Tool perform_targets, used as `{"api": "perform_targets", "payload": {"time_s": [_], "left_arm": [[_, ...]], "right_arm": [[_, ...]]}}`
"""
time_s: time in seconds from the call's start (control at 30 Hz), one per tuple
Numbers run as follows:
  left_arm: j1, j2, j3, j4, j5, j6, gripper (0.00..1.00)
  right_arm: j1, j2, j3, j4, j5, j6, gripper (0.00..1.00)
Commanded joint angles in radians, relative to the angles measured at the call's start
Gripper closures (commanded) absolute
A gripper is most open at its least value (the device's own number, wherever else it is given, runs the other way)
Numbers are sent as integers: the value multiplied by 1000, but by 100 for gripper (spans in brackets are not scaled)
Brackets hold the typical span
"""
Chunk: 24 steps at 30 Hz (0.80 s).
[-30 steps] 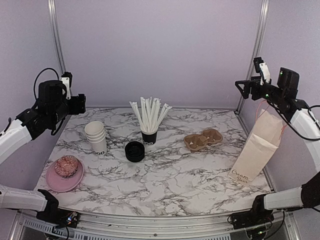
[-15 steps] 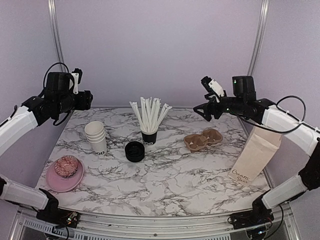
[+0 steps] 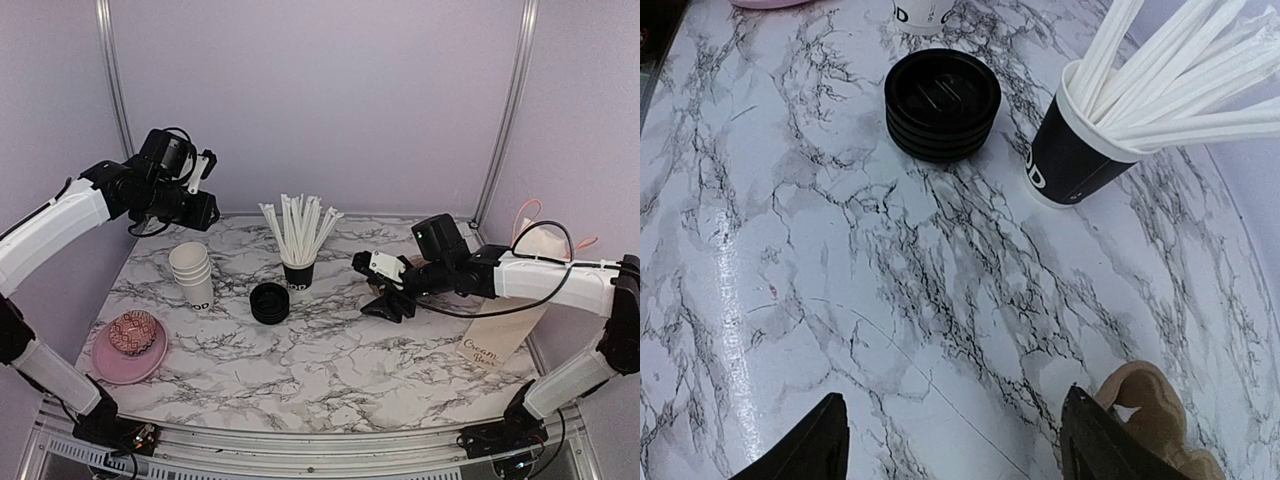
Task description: Pack the takeout coffee
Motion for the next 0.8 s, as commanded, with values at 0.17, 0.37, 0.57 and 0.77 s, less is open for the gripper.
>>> {"api": "perform_targets", "payload": {"time_s": [0.17,0.37,0.57,0.77], "left_arm": [[-29,127,117,-323,1,-88,64],[-29,184,123,-377,-174,-117,73],[-26,244,136,-410,-151,-111,68],[-24,271,137,-409,-170,-106,73]], "right_arm": [[17,-25,-39,65,55,-82,32],[19,-34,-58,79,48,-92,32],[20,-24,-76,91,39,-103,35],[21,-34,-83,95,58,-108,36]]}}
